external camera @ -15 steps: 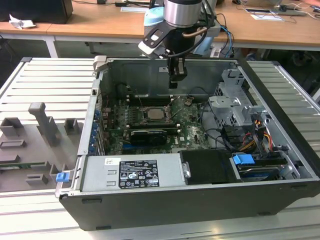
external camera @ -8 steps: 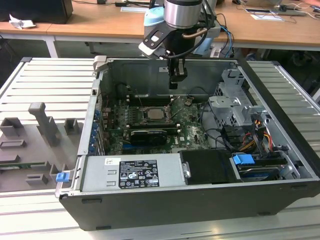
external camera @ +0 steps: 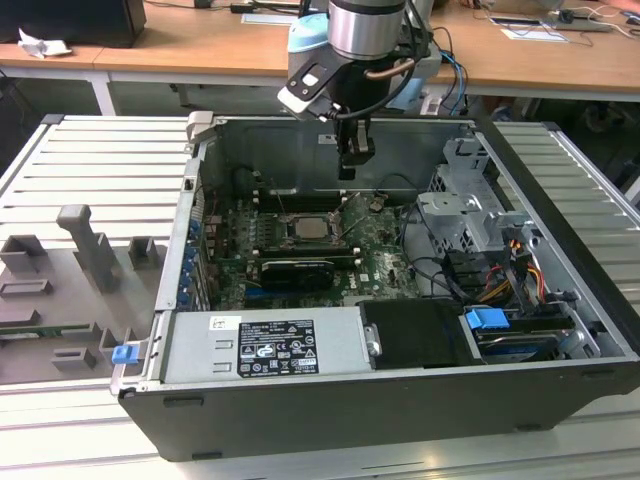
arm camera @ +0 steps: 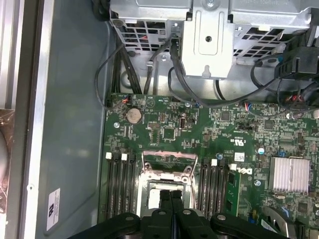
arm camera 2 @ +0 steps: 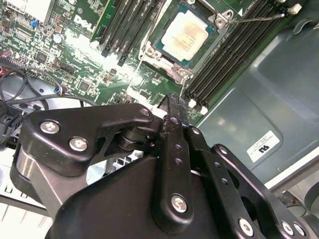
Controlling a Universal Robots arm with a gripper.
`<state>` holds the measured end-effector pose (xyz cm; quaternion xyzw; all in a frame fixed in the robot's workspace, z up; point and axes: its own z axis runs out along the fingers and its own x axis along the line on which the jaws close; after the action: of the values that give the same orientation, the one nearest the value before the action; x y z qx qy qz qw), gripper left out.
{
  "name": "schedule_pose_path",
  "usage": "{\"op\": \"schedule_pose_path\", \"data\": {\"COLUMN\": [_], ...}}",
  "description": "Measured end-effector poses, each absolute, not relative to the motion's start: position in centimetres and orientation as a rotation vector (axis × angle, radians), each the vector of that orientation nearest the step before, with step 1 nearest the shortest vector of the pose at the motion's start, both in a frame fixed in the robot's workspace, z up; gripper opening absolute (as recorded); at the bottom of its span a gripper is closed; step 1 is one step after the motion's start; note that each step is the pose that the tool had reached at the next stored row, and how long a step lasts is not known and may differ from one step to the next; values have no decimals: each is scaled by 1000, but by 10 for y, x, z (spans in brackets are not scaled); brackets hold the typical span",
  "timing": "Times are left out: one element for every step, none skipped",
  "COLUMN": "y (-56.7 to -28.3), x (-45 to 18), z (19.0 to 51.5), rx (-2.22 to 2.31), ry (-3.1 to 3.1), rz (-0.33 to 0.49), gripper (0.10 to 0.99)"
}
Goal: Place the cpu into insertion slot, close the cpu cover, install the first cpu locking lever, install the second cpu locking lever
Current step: 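Close the cpu cover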
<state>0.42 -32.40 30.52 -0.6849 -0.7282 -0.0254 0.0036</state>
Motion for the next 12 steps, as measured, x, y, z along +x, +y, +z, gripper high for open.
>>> {"op": "schedule_pose_path", "data": {"y": [-324, -324, -324, -324, -324, -324, -325, -325, -325, -325, -325, -325], "x": [4, 4, 4, 4, 4, 4, 4, 5, 5, 5, 5, 6], "z": [305, 305, 304, 304, 304, 303, 302, 302, 301, 301, 301, 299], "rx": [-2147, -2147, -2147, -2147, -2147, -2147, -2147, -2147, -2147, -2147, -2147, -2147], "ry": [-2282, -2282, -2282, -2282, -2282, -2282, -2282, -2282, -2282, -2282, -2282, -2282], "rz": [-80, -79, -79, -80, -79, -79, -80, -80, -80, -80, -80, -79], "gripper": [106, 106, 106, 106, 106, 106, 106, 106, 106, 106, 106, 106]}}
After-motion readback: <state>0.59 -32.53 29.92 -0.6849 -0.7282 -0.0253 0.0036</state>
